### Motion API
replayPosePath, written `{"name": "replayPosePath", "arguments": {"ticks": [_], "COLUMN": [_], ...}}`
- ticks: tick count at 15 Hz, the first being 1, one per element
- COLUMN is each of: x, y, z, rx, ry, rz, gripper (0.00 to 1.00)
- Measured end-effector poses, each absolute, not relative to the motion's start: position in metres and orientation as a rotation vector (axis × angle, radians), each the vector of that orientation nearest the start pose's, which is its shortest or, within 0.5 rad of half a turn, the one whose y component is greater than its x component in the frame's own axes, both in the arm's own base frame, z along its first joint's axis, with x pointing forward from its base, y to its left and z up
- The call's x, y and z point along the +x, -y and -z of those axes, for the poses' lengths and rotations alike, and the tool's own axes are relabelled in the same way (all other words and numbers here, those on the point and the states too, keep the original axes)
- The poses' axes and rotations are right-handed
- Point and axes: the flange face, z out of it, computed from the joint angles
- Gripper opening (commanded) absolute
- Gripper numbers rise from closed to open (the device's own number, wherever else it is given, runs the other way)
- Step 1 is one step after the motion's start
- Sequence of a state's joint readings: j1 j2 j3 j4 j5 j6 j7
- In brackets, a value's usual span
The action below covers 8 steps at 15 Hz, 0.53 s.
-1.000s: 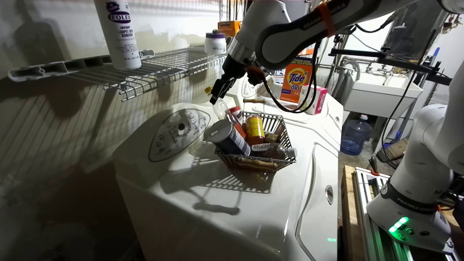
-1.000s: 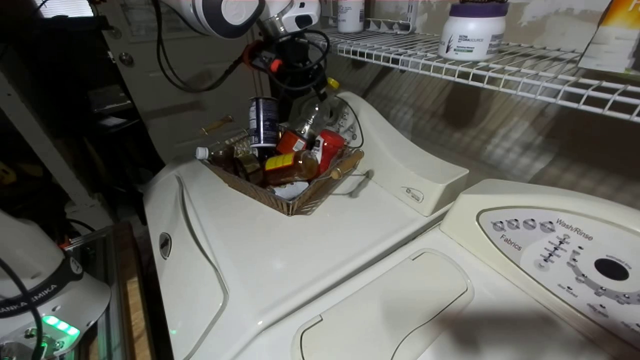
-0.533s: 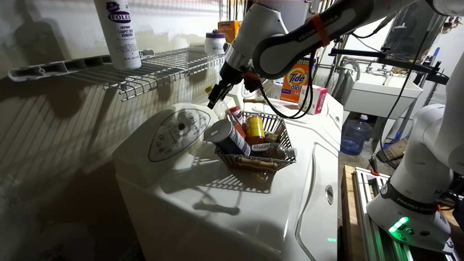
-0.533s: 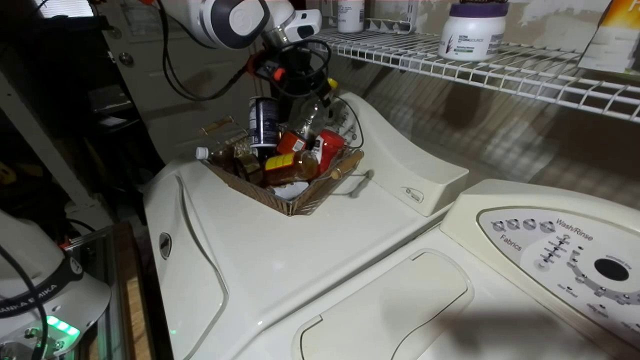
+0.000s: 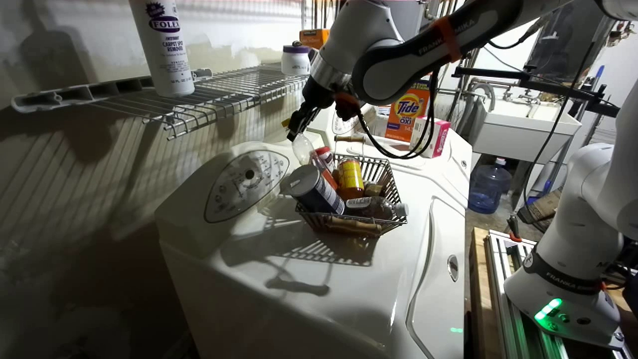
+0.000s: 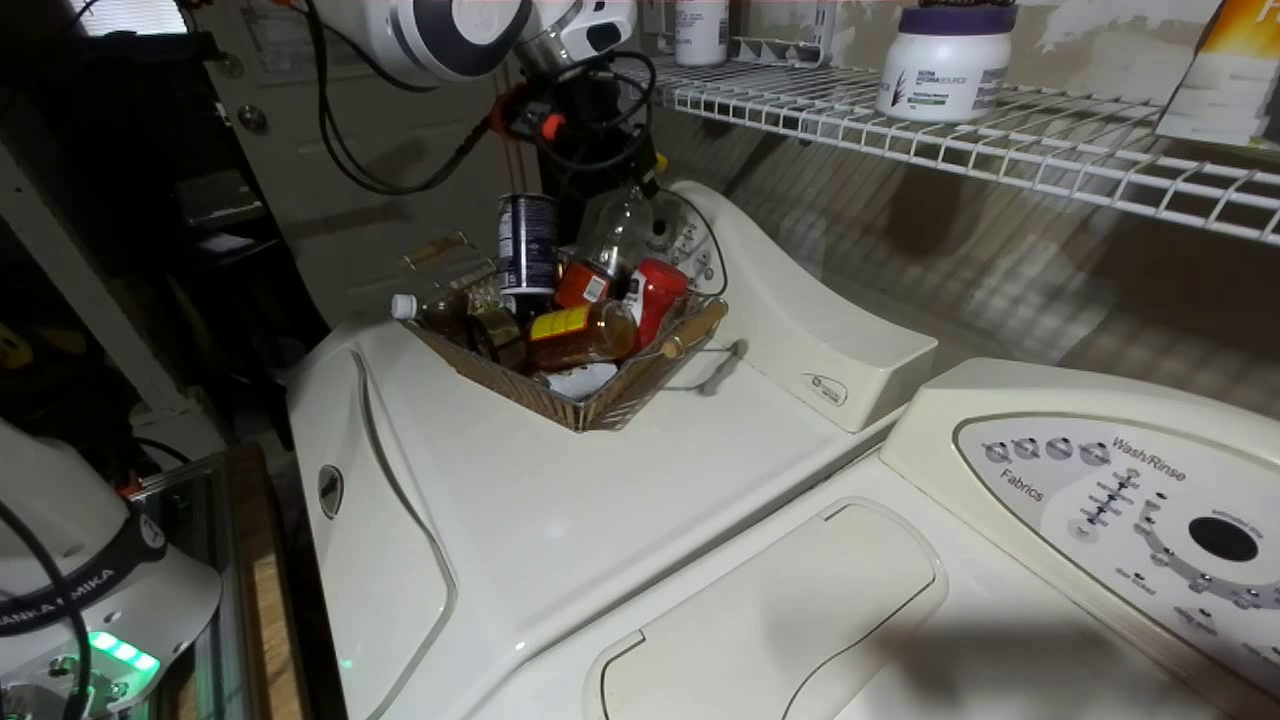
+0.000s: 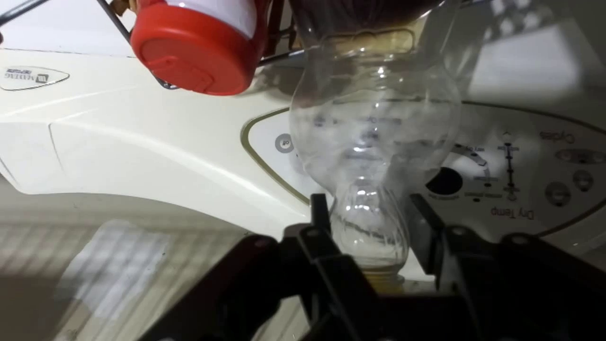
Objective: Remove the bottle with black contents from the basket on the washing machine and then put it on the rack
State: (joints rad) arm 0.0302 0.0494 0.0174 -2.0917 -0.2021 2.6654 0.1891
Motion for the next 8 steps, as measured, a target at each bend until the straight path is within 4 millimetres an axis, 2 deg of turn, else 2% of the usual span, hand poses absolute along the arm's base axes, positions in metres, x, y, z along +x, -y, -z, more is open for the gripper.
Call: {"name": "replayPosePath", "arguments": {"ticks": [5,8], "x": [0.588,0.569], "y": [-0.034,-0.033], "z": [-0.46,-0.468], "rx": [-3.092,-3.067], "ry": [0.019,0.012], "rz": [0.869,0.924], "gripper": [0.19,0.19]}}
